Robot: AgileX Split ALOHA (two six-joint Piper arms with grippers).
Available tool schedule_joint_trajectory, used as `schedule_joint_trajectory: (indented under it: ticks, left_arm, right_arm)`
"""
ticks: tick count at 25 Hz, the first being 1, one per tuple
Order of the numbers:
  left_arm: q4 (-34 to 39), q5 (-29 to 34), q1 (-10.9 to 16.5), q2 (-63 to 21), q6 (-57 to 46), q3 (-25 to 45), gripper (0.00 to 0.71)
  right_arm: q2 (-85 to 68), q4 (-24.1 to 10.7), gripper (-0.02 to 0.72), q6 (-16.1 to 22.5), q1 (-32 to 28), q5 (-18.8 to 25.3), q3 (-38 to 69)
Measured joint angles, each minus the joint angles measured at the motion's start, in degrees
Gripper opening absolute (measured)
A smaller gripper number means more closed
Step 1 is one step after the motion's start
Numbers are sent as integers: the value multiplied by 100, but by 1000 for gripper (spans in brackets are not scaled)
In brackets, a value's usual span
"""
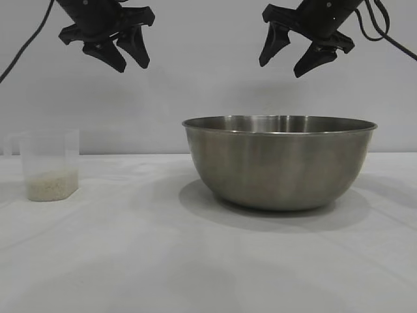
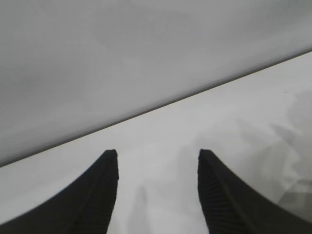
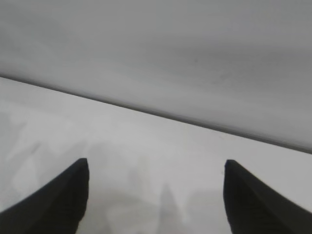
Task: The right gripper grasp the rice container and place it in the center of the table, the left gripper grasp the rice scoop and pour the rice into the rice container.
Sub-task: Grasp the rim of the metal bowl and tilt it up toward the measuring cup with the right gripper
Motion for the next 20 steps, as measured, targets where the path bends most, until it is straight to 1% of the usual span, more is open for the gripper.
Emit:
schedule_joint_trajectory:
  ticks: [8, 11, 15, 16, 18, 20]
  left_arm:
    - [0, 0, 0, 0, 0, 0, 321]
    - [0, 31, 0, 0, 0, 0, 321]
    - [0, 119, 0, 0, 0, 0, 321]
    - [0, 125, 0, 0, 0, 0, 321]
    - [0, 134, 0, 0, 0, 0, 321]
    - [0, 134, 0, 0, 0, 0, 321]
  right_arm:
    - [0, 0, 472, 0, 0, 58, 0]
    - [0, -13, 472, 0, 0, 198, 0]
    - [-162, -131, 472, 13, -63, 482, 0]
    - [-248, -209, 472, 74, -113, 599, 0]
    - [-419, -414, 472, 334, -268, 880, 0]
    - [-582, -647, 472, 720, -436, 1277, 0]
